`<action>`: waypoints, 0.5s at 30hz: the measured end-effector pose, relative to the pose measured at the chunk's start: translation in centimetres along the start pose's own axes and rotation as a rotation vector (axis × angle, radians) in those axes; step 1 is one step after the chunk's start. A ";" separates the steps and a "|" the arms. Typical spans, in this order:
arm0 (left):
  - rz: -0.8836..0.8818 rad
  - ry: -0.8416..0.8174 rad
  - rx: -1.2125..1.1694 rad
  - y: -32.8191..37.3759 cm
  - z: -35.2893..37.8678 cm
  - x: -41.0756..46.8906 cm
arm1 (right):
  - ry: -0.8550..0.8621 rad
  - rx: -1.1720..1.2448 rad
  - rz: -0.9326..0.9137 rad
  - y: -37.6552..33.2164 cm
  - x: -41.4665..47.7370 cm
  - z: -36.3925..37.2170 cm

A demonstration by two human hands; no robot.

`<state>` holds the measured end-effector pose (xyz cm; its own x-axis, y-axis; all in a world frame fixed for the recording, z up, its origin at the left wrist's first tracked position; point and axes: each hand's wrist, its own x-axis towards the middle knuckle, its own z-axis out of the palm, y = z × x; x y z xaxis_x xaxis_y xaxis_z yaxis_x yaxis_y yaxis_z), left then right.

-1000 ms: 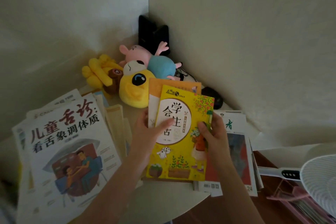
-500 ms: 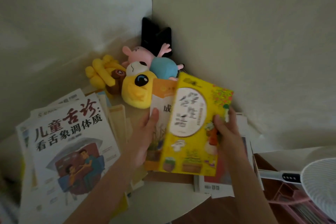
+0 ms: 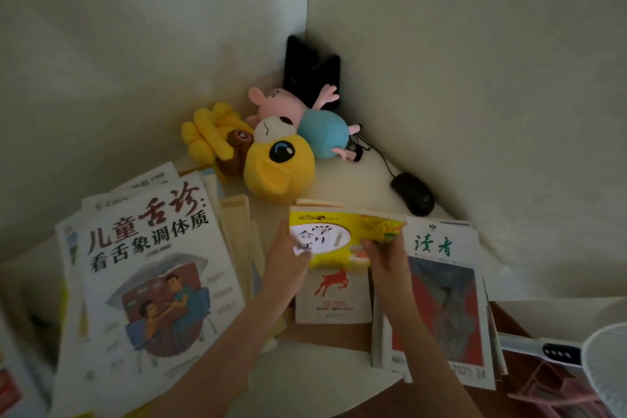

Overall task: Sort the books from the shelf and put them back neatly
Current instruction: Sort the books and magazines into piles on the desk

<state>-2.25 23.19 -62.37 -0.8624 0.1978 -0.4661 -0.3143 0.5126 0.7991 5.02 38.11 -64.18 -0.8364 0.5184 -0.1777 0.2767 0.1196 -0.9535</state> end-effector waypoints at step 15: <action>0.256 0.017 -0.346 3.3 0.1 -2.3 | 0.138 0.046 -0.205 -2.6 -0.3 -0.9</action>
<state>-1.30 24.53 -58.72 -0.9355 0.2664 -0.2322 -0.2015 0.1376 0.9698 5.04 38.41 -61.46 -0.7993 0.5986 0.0527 0.0831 0.1969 -0.9769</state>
